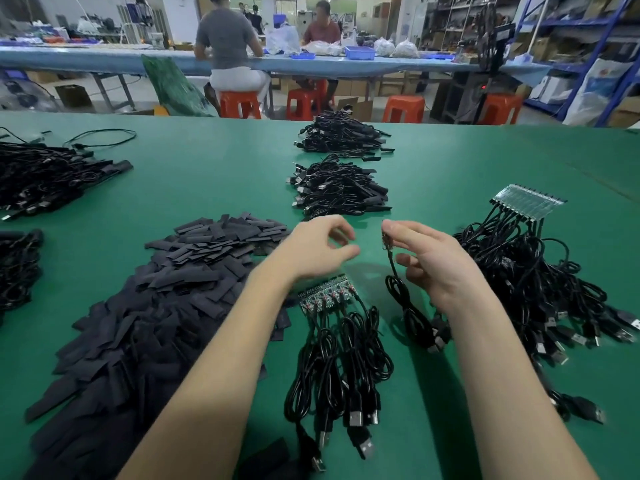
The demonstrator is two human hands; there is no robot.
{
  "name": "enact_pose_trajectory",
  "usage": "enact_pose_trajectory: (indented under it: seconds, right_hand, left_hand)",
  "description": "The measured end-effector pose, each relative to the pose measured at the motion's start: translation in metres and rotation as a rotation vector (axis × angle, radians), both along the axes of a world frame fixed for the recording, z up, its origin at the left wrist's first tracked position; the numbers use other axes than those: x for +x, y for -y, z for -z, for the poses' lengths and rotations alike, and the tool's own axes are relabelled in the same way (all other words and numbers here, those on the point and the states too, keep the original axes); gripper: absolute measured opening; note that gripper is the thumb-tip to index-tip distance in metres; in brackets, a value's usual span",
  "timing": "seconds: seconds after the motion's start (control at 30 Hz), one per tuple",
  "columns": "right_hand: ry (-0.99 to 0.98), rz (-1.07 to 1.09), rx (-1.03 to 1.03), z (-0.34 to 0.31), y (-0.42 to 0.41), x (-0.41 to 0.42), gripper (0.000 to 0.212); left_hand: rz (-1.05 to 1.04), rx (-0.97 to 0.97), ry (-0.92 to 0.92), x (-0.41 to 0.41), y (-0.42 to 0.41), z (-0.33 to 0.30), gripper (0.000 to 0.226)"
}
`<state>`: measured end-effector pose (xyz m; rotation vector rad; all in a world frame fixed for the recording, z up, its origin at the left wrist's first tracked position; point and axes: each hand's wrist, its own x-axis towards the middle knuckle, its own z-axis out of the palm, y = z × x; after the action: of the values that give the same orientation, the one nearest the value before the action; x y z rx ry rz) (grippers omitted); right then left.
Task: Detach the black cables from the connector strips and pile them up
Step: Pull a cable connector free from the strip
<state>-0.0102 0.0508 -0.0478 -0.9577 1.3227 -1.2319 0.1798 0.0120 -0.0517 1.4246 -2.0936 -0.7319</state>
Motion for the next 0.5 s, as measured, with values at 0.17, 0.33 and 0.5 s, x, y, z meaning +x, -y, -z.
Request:
enact_pose_trajectory:
  seconds: [0.17,0.33,0.5]
  right_hand:
    - [0.039,0.164,0.009,0.001,0.001,0.005,0.016]
    - [-0.063,0.077,0.032,-0.007,-0.003,0.004,0.028]
    - [-0.402,0.160,-0.189,-0.035,-0.008,0.001,0.035]
  left_hand:
    - [0.048,0.430,-0.771,-0.037,-0.023,0.007,0.011]
    - [-0.061,0.406,-0.909,-0.049,-0.030,0.030,0.005]
    - [-0.139,0.296,-0.929,-0.057,-0.031,0.040,0.010]
